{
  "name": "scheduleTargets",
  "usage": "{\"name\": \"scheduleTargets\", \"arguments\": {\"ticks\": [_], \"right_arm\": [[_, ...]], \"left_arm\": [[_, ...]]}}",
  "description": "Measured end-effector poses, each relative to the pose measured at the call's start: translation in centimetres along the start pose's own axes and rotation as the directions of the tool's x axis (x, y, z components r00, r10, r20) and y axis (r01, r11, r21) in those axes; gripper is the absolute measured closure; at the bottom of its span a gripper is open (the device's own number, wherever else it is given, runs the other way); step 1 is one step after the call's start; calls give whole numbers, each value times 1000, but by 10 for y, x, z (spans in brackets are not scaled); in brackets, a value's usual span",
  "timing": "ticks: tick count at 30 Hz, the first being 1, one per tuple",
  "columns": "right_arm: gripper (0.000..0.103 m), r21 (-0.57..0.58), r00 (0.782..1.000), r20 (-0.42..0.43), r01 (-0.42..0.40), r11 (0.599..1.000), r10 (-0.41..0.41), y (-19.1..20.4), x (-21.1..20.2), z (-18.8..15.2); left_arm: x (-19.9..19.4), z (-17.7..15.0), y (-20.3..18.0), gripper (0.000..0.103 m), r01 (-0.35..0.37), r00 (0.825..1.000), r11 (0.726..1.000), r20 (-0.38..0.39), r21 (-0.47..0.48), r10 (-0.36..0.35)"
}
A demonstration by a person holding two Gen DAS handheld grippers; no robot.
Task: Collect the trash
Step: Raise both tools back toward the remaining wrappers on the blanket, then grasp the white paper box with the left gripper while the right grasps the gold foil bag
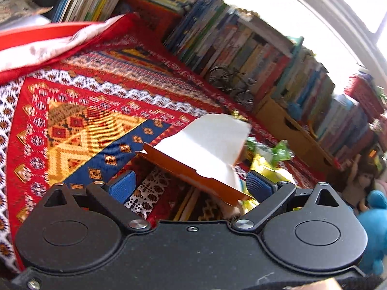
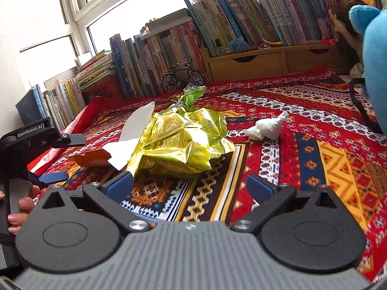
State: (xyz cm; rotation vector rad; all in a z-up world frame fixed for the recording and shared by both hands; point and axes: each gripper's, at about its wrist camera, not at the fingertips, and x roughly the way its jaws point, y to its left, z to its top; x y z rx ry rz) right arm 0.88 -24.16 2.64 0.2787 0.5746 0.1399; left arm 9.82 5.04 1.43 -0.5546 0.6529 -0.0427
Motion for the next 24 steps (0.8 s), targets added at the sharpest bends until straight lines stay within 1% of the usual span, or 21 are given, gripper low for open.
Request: {"name": "scheduleTargets", "arguments": {"ticks": [5,8,10,12,14,15,16,17,18,19,21,22,24], "right_arm": [[0,-24,1000,-9,17,1000,-17,8,24,11],[0,-6,999,-24,33,999,-33,9,40,16],[0,14,999,-31,39,999,-39,8,49,18],[0,37,998,-38,42,998,-41,7,57,20],[3,58,998,-49,39,998,-37,6,63,20],[7,67,998,-55,37,997,-33,6,65,19],[10,75,998,-57,30,997,-26,6,66,18],[16,84,998,-54,23,996,-18,6,66,18],[21,89,999,-50,22,996,-18,6,65,17],[24,90,999,-48,24,996,-20,6,64,17],[41,90,999,-38,35,995,-32,5,58,17],[46,94,999,-34,41,995,-38,3,56,17],[51,111,999,-24,26,993,-24,-2,51,18]], "left_arm": [[22,-3,-2,7,-25,999,999,-31,-30,24],[29,-1,-2,8,-41,999,998,-23,-47,40],[32,1,-3,10,-40,999,998,-25,-50,38],[33,1,-3,22,-27,999,998,-23,-57,25],[36,1,-2,43,-19,999,998,-32,-62,17],[36,0,-1,51,-21,999,998,-30,-65,19],[36,0,0,70,-21,999,997,-32,-69,19],[37,-1,1,82,-25,999,997,-42,-70,22],[37,-3,2,85,-25,999,997,-48,-68,22],[35,-4,2,85,-26,999,998,-39,-65,23],[29,-6,2,86,-24,1000,999,-9,-46,24],[25,-6,2,89,-11,1000,999,3,-34,11],[17,-5,-1,92,5,1000,1000,23,-15,-4]]}}
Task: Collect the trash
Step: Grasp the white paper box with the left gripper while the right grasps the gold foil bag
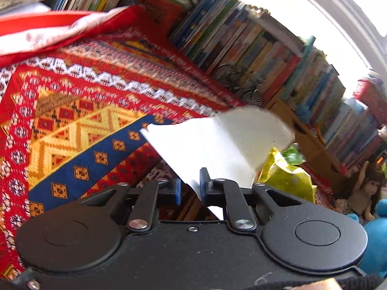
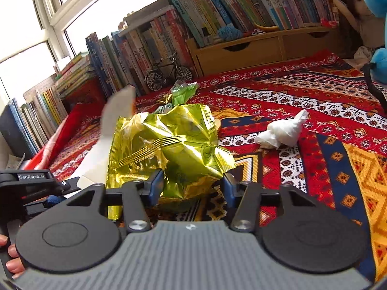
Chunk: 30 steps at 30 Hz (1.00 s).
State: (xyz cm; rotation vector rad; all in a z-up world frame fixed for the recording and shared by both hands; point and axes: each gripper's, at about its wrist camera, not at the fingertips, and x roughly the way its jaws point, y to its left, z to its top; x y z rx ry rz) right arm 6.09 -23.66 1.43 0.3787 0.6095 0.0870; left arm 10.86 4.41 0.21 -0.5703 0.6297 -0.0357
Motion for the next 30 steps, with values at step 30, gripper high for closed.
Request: {"name": "scheduleTargets", "arguments": {"ticks": [30], "right_arm": [[68,-116,987,161,26,993,-7,-15,-129,-24]], "left_arm": [[-124,-30,-20,103,157,985,966,37,206,-168]]}}
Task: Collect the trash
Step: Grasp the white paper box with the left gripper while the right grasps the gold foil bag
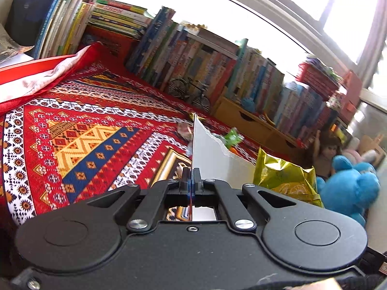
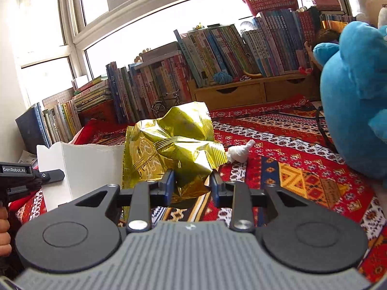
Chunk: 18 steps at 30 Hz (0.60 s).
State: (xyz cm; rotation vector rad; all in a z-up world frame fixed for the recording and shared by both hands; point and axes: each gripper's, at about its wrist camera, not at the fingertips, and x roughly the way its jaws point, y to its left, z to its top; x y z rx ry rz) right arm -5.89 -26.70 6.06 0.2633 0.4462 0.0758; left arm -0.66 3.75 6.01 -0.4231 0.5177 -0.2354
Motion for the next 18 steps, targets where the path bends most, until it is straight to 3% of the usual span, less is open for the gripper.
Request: {"name": "scheduleTargets", "arguments": {"ticks": [8,12,18], "right_arm": [[68,-7,1000,-8,2,1000,-2,-6,-27,-13],[68,-17,999,-36,8,1000,-8,-8,-30,-22],[59,-20,997,-77,23,1000,-25,-13,-21,-37]], "left_arm": [[-20,-12,-12,102,12,1000,997,15,75,-13],[-13,-20,-14,98,13,1000,994,-18,105,-11],[4,-34,-18,69,-13,999,986,-39,168,20]]}}
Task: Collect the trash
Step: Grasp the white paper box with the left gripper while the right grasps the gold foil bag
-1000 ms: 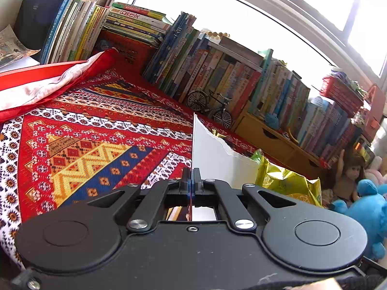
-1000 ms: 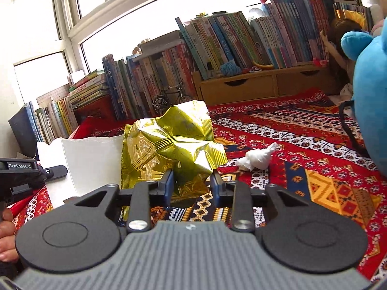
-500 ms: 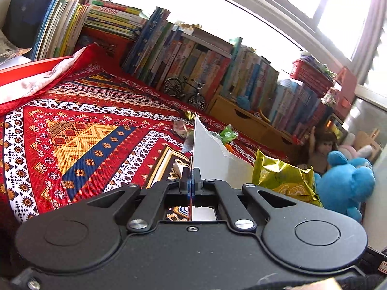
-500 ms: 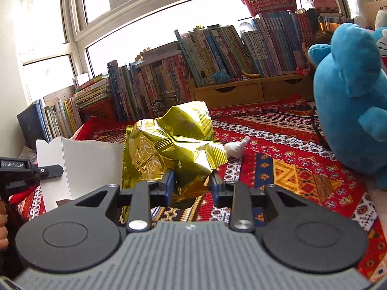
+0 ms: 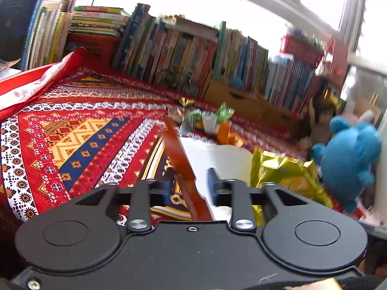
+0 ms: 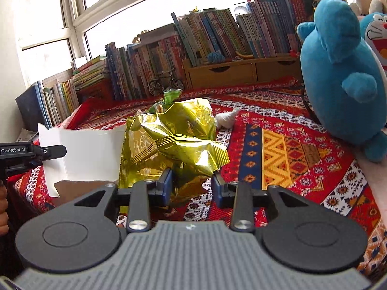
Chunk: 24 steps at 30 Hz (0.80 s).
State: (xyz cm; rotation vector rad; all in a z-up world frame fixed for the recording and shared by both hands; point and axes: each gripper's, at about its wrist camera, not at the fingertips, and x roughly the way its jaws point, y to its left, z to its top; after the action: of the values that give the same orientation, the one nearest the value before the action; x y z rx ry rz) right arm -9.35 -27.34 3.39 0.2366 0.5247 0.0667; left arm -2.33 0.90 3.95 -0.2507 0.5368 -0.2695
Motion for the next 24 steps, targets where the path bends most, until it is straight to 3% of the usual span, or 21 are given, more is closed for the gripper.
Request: {"name": "scheduleTargets", "arguments": {"ticks": [2,6,9,16,18,19,20,22,24], "right_arm": [[44,2,1000,-6,7,1000,-7,-1,5,-3],[34,3,1000,-14,10,1000,-10,-1,14,-9],[28,-2,1000,-21,13,1000,-13,1,21,-12],[23,5,1000,-30,-1,1000,1,5,35,-14],[23,15,1000,-29,-6,1000,6,7,38,-14],[23,19,1000,-29,-9,1000,10,7,39,-14],[23,24,999,-29,-15,1000,15,8,40,-14],[39,29,999,-31,-27,999,28,9,41,-14],[65,28,999,-28,-41,999,42,12,39,-15]], "left_arm": [[11,-5,0,63,-27,999,1000,-28,5,27],[30,-14,7,59,-29,995,998,-98,-53,24],[41,-20,15,58,-3,991,992,-136,-128,-14],[49,-22,16,58,33,992,982,-116,-186,-56],[50,-22,15,66,31,992,980,-110,-197,-54],[51,-22,15,84,33,992,980,-116,-197,-57],[52,-22,14,89,26,991,979,-125,-200,-51],[49,-23,14,92,15,993,981,-108,-194,-37],[42,-22,11,95,21,997,986,-73,-167,-34]]}}
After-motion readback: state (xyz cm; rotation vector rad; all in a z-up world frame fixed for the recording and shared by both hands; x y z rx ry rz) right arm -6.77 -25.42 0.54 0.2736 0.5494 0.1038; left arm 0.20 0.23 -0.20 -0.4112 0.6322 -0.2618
